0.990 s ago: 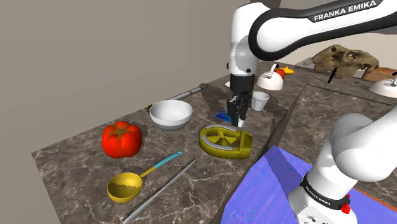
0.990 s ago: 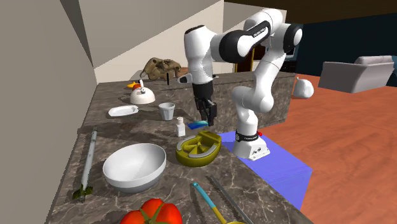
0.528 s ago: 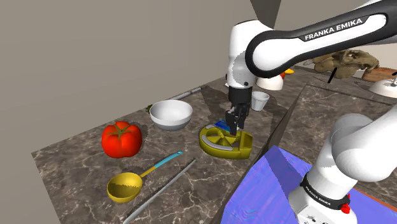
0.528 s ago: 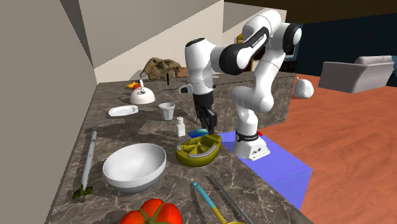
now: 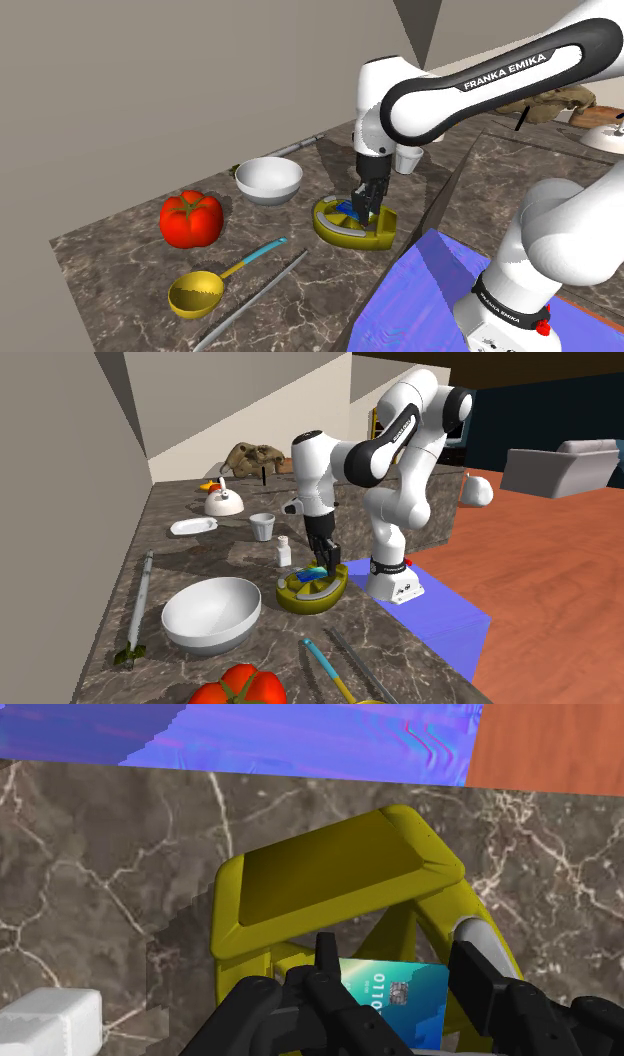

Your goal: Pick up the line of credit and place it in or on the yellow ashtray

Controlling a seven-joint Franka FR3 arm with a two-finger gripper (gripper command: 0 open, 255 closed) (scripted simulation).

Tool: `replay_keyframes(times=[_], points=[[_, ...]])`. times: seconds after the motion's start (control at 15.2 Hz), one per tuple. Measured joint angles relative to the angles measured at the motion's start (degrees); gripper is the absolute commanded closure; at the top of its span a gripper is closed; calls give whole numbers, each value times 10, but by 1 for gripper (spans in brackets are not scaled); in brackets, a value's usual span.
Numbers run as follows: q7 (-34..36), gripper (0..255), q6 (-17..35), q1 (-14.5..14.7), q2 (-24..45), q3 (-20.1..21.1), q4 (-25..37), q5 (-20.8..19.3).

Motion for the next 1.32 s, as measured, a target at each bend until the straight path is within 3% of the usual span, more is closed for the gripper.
replay_keyframes(times=[0.4,0.46,0.86,1.12,1.32], points=[[0,255,3,0,0,0,-3,0],[0,0,3,0,0,0,-3,0],[0,0,3,0,0,0,-3,0],[0,0,-58,-4,-15,-8,45,-8],[1,0,-75,-5,-18,-10,57,-10]])
